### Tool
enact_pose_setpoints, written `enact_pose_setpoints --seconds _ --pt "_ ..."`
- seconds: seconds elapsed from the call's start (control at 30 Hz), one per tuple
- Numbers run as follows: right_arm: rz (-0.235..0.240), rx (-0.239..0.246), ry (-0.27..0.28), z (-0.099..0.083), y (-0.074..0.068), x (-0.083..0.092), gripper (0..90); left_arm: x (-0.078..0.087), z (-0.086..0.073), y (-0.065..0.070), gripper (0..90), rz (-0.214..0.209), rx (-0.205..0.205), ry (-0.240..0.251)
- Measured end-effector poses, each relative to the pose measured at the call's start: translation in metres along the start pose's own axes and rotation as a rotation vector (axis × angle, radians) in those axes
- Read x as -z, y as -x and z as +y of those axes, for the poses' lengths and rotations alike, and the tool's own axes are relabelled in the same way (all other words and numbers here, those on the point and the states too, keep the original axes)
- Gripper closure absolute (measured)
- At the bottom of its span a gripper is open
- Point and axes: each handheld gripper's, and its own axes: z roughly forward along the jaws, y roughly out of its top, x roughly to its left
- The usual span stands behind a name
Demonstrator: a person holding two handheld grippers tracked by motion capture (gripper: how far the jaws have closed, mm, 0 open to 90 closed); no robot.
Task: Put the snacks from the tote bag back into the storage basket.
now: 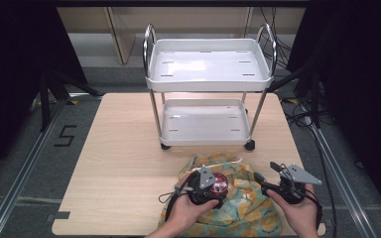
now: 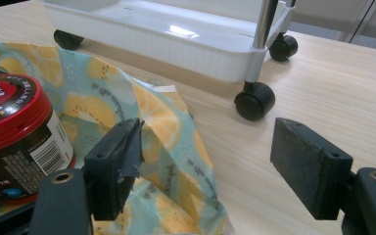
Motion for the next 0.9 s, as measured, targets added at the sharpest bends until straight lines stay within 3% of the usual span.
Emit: enact_pose_setpoints --seconds 0.03,0.07,0.1,0.13,0.17,0.27,0.33,0.4,0.43,0.5,0.53,0.6,0.63,0.7,0.73,0.77,0.8,0.83,0.9 --pt "-0.001 0.036 0.014 0.0 0.003 -0.001 28.6 0.0 0.0 0.0 25.2 -0.006 -0.005 0.011" --pt "0.001 0.04 0.016 0.0 0.003 -0.001 28.6 0.001 0.0 0.001 25.2 -0.005 0.0 0.008" --pt "0.002 0.006 0.006 0.0 0.001 -0.001 28.6 0.001 0.0 0.001 25.2 -0.005 0.0 0.008" --pt "0.002 0.005 0.005 0.0 0.001 0.0 28.6 0.001 0.0 0.002 25.2 -0.006 0.023 0.01" --pt "0.001 0.007 0.007 0.0 0.001 -0.001 28.6 0.002 0.0 0.0 25.2 0.005 -0.012 0.015" --pt "0.002 0.006 0.006 0.0 0.001 -0.001 28.5 0.003 0.001 0.001 25.2 -0.001 0.001 0.028" --pt "0.004 0.002 0.005 0.0 0.0 0.0 28.6 0.006 0.002 0.001 25.3 0.0 -0.015 0.012" --pt "0.003 0.004 0.007 0.0 0.0 0.0 28.6 0.007 0.003 0.001 25.3 -0.001 -0.011 0.022" --pt "-0.004 0.046 0.021 0.0 0.003 -0.001 28.6 0.008 0.003 0.003 25.3 0.005 0.011 0.047" --pt "-0.003 0.045 0.022 0.0 0.004 -0.001 28.5 0.009 0.004 0.003 25.3 0.002 0.011 0.05" --pt "-0.006 0.047 0.019 0.001 0.004 -0.001 28.6 0.011 0.004 0.002 25.3 0.005 -0.008 0.045" --pt "0.0 0.02 0.014 0.0 0.002 -0.001 28.5 0.012 0.006 0.003 25.3 0.007 -0.002 0.056" --pt "0.0 0.02 0.014 0.0 0.002 -0.001 28.5 0.011 0.006 0.004 25.3 0.002 0.022 0.081" --pt "-0.005 0.029 0.014 0.0 0.002 0.0 28.6 0.014 0.007 0.006 25.3 0.003 0.04 0.071" --pt "-0.005 0.029 0.014 0.0 0.002 0.0 28.6 0.015 0.008 0.005 25.3 0.011 0.018 0.07" --pt "-0.003 -0.004 0.004 0.0 0.0 0.0 28.6 0.017 0.009 0.006 25.3 0.015 0.033 0.077" --pt "-0.003 -0.001 0.006 0.0 0.0 0.0 28.6 0.018 0.009 0.004 25.3 0.014 0.02 0.08" --pt "-0.004 0.005 0.007 0.0 0.0 0.0 28.6 0.018 0.009 0.005 25.3 0.013 0.041 0.084" --pt "-0.002 0.001 0.006 0.0 0.0 0.0 28.6 0.021 0.011 0.003 25.3 0.025 0.012 0.074"
